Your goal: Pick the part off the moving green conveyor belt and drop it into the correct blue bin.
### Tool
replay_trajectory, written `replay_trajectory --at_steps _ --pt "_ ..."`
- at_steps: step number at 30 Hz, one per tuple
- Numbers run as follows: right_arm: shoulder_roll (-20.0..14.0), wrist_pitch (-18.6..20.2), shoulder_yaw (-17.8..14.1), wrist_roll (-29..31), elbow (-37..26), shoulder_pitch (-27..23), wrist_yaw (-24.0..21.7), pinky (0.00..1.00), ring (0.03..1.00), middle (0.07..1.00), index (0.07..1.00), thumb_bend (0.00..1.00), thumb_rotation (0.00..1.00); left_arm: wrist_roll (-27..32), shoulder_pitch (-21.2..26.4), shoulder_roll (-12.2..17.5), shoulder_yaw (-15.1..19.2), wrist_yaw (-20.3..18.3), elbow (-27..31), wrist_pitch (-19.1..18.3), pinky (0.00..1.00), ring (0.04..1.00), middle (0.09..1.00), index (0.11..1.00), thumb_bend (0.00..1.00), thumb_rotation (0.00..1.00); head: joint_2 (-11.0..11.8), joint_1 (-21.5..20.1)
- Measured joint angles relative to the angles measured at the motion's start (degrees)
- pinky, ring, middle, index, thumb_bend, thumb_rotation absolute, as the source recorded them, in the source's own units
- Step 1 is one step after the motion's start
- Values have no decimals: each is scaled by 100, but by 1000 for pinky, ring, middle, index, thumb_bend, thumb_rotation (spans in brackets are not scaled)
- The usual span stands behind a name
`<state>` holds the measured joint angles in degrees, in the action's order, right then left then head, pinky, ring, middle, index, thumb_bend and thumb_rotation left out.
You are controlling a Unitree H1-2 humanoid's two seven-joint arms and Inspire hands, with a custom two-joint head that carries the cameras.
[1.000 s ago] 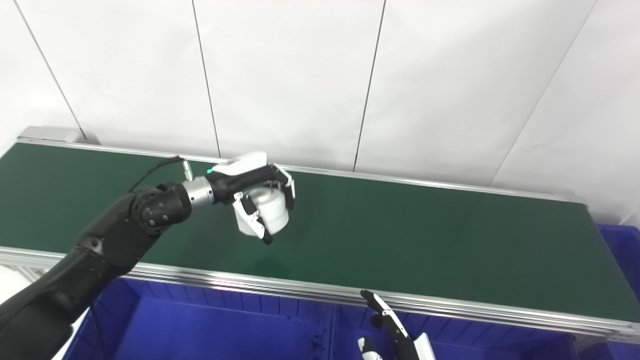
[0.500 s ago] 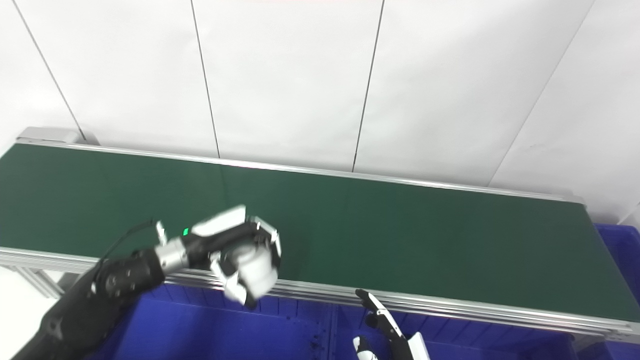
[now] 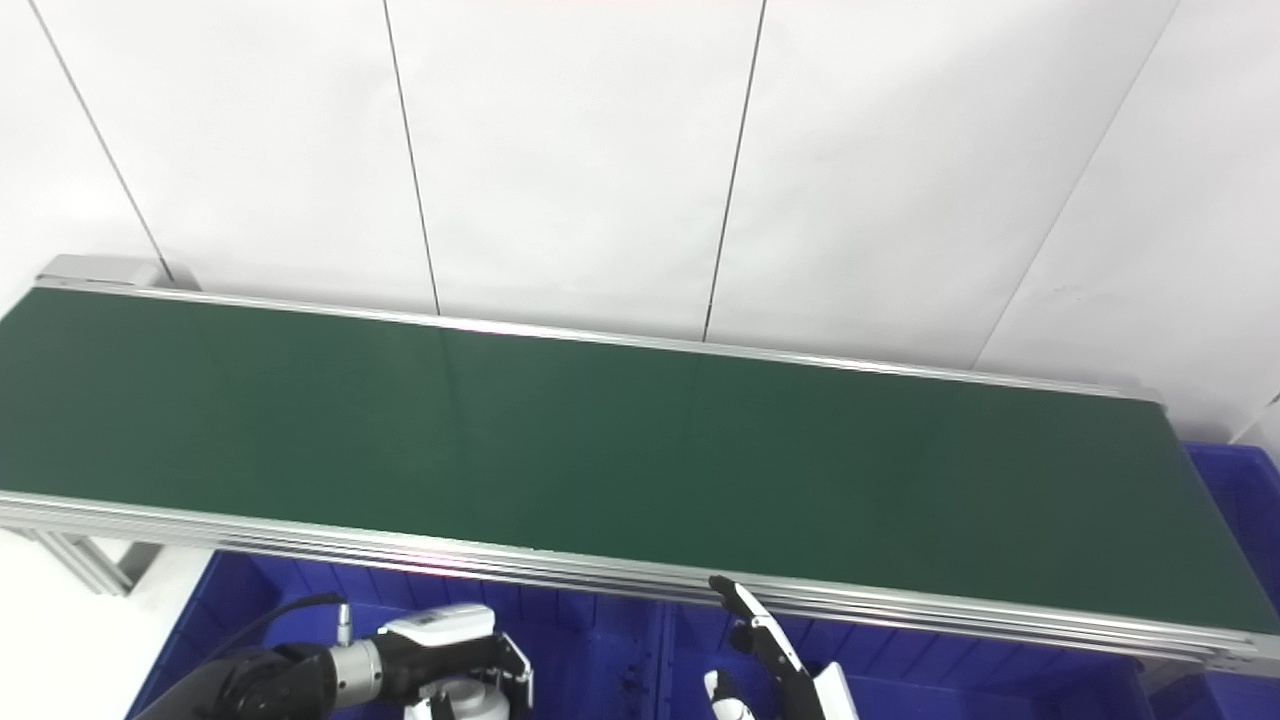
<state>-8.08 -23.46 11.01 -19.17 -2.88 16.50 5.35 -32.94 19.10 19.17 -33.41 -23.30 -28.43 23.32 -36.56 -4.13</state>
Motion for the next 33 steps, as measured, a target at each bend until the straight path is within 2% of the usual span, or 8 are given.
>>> replay_trajectory --at_steps 5,6,12,18,21,23,28,33 --pt "4 0 -9 5 -97 18 -25 855 896 908 892 360 949 -63 -6 30 -102 355 -58 137 929 928 908 873 678 290 -35 -26" --pt "6 0 -10 9 -100 17 -29 855 897 909 893 364 954 110 -25 37 -118 369 -58 151 846 872 873 837 662 285 -35 -26" --pt "38 1 -26 -35 -183 31 -92 849 892 909 893 363 952 2179 -413 8 227 219 204 202 714 772 799 788 612 418 -272 -254" --pt "89 23 -50 -89 -209 43 -126 840 890 916 897 398 974 3207 -1214 -161 834 -34 1018 223 758 821 851 843 544 467 -553 -596" --pt "135 64 -33 -199 -209 25 -131 846 894 917 898 415 986 3258 -1486 -254 1001 -24 1236 225 788 847 880 867 487 549 -642 -703" --pt "196 118 -31 -254 -214 24 -137 847 894 919 899 427 990 3257 -1646 -307 1060 -25 1379 226 796 852 891 876 454 591 -948 -913" --pt "263 242 -27 -298 -294 18 -206 855 896 919 903 415 972 3251 -1754 -407 1291 -27 1414 226 842 898 933 913 410 777 -1046 -1046" --pt "265 243 -22 -301 -311 14 -242 856 896 921 905 419 973 3394 -1754 -454 1458 -187 1397 225 880 936 957 935 402 791 -1046 -1125"
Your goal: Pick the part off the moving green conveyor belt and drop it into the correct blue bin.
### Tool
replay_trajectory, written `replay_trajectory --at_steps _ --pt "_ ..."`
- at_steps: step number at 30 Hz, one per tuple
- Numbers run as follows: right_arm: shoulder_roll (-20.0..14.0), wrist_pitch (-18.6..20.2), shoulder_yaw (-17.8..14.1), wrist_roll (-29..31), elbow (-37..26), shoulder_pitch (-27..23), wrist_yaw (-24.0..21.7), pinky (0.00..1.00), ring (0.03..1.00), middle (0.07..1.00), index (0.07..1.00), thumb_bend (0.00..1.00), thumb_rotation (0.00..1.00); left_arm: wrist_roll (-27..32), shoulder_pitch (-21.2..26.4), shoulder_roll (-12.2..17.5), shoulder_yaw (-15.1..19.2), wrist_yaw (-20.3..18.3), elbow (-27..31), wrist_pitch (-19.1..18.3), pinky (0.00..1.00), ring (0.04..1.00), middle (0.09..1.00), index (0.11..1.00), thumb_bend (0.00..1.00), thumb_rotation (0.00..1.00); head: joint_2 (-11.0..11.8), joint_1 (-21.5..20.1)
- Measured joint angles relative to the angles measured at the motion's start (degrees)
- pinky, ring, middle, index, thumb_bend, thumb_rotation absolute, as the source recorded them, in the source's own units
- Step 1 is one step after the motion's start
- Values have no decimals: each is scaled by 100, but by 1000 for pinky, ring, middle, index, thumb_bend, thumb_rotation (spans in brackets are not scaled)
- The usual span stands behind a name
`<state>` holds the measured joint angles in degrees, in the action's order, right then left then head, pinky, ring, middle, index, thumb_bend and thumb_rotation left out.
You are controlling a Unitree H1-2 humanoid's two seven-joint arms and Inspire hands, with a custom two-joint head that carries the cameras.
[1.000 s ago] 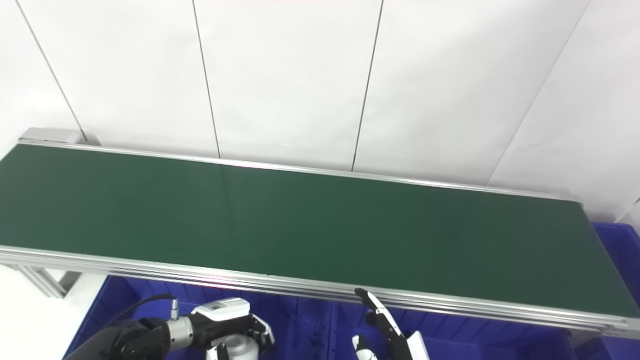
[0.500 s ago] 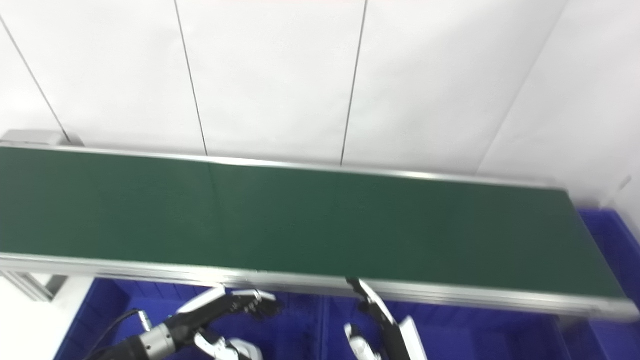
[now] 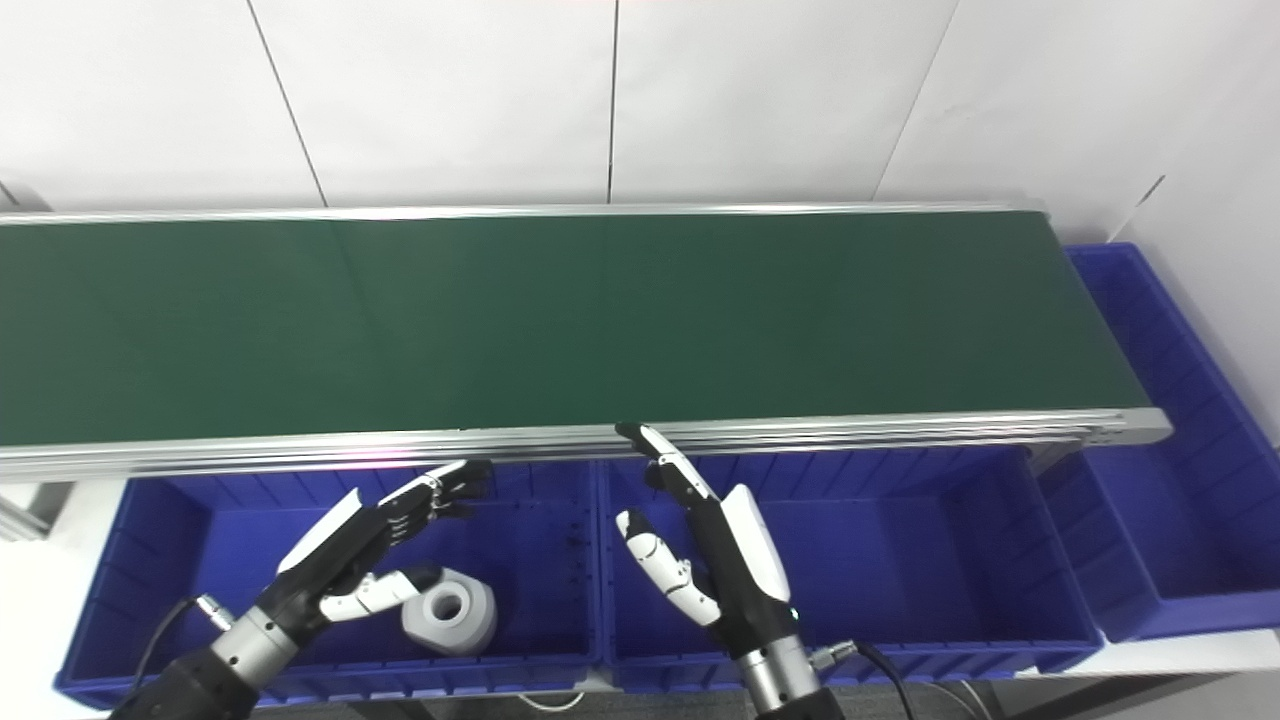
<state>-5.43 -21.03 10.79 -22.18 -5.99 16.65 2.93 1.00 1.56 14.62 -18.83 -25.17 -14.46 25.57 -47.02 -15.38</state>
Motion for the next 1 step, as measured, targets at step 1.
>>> replay_trajectory --at_steps 1 --pt "7 1 1 -6 0 0 -1 854 895 921 905 422 973 5 0 -9 28 -38 0 0 883 937 958 937 406 782 0 0"
